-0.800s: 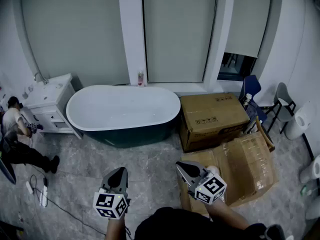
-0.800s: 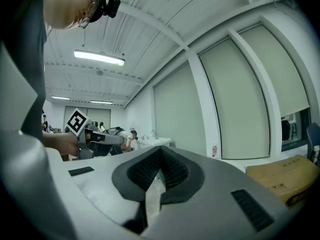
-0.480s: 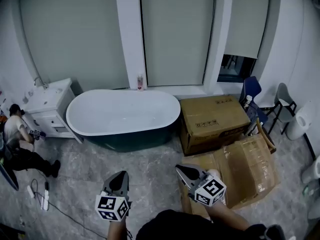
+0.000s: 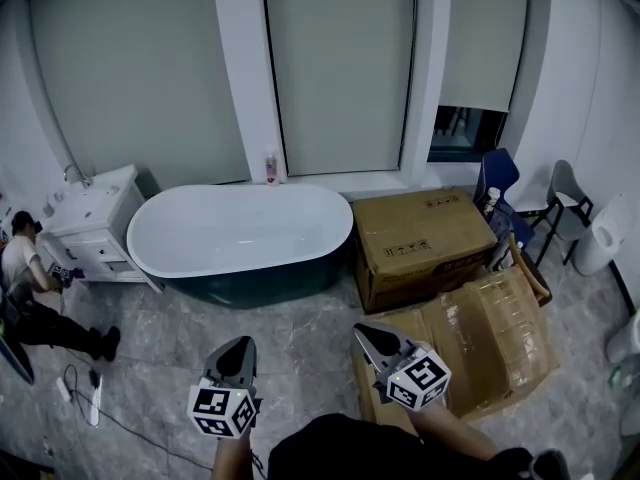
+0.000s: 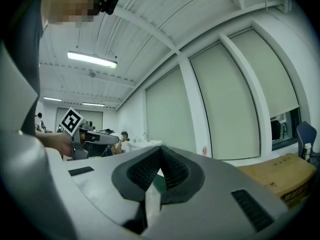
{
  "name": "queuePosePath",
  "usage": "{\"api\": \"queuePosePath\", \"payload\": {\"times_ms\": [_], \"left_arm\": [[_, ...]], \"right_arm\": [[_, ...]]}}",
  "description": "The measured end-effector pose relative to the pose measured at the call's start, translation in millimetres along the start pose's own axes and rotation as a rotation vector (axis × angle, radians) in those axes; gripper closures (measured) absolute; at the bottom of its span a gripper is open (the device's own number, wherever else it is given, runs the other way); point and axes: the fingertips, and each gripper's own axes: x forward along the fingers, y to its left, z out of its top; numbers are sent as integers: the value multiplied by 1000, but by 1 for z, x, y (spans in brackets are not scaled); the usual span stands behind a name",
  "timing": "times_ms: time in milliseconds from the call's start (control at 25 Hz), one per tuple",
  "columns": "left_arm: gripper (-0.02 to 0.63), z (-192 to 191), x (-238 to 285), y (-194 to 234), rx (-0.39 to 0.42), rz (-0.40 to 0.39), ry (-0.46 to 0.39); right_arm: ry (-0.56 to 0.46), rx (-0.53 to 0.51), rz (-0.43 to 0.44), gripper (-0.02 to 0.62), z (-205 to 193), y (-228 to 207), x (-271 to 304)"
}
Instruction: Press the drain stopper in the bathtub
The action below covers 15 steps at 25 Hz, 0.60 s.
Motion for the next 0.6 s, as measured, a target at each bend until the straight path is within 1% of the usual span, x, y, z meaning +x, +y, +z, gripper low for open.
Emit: {"api": "queuePosePath", "payload": {"times_ms": [160,360,440,600], "left_arm": [[586,-4,14,-16,13,-14,15],[586,-4,38,-21,15,-43,29],[586,-5,54,-16,13,-54,32],[586,-3,92,10,-1,-69,28]], "right_arm": [[8,31,-3,581,-9,-17,-18],[29,102,-15,581,-24,-38,-20],[38,109,-30,581,-27,-50,-13],[36,138,-69,581,-32,-80,20]]}}
